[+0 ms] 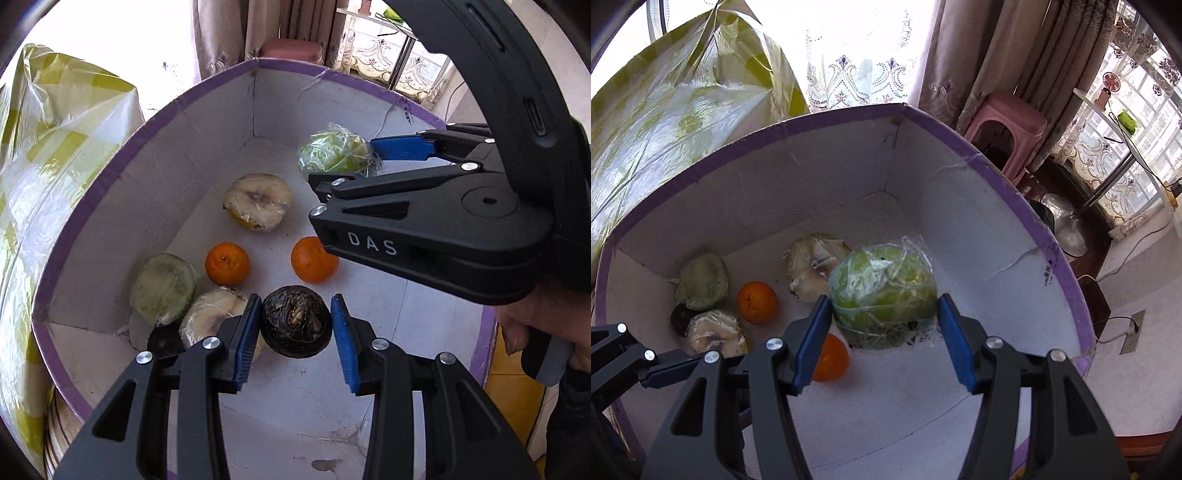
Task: Organize fruits
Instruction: 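Open both tools to drop the two fruits into the box, then move both open tools back over the last tangerine and dark fruit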
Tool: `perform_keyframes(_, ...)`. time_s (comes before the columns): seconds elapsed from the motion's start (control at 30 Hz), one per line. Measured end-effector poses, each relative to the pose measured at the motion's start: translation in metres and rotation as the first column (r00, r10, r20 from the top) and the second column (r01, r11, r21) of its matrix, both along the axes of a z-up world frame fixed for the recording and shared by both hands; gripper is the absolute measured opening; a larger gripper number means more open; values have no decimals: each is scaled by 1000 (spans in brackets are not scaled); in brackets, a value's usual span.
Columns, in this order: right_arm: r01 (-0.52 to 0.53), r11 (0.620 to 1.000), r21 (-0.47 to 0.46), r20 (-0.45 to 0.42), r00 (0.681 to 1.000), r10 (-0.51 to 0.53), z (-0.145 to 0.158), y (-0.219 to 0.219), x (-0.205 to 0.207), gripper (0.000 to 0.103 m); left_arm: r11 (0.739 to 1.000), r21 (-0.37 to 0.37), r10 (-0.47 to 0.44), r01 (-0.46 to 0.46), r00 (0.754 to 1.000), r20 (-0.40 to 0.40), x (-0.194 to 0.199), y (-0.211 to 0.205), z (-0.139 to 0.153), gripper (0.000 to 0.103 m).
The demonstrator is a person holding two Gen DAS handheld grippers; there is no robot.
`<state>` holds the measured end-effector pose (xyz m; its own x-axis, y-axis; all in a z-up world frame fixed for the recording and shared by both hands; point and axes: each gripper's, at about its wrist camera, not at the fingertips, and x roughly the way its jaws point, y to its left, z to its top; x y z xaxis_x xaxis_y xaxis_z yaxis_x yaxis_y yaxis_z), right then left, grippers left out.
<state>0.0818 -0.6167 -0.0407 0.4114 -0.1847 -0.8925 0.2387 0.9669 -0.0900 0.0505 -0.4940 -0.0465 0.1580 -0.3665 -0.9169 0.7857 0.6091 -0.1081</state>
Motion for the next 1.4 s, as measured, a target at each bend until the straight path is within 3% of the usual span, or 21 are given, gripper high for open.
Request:
perform_keyframes(0.33, -39, 999, -10, -97, 995, 38, -21, 7, 4, 59, 998, 60, -14, 16, 999, -29, 6, -19, -26, 38)
perform_keyframes(0.5, -37, 997, -61, -101, 994, 31, -25, 12, 5, 60, 998, 68, -6, 8, 1000, -30, 10, -26, -32, 38)
perform_keyframes(0.93, -29, 997, -75, -88, 996, 23, -23, 12, 3, 60, 998, 56, 21, -19, 999, -35, 6, -10, -27, 40)
perform_keyframes(1.0, -23, 997, -73, -81, 997, 17, -20, 11, 2, 67, 998, 51, 24, -22, 999, -34, 6, -8, -25, 47)
perform_keyframes(1.07, -16, 997, -74, -68, 998, 11, -16, 11, 1, 78, 999, 30, 22, -21, 999, -27, 5, -5, -20, 65)
perform_keyframes(1.1, -13, 997, -77, -66, 998, 8, -15, 11, 0, 78, 1000, 17, 20, -19, 1000, -22, 5, -3, -16, 68)
perform_keyframes(1.27, 12, 999, -48, -43, 999, -14, -3, 10, -4, 79, 999, -33, 27, -27, 1000, -6, 4, 9, 1, 75)
perform_keyframes(1.4, 53, 997, -64, 47, 998, -50, 25, 8, -9, 80, 996, -79, 40, -38, 999, 22, 5, 28, 21, 77)
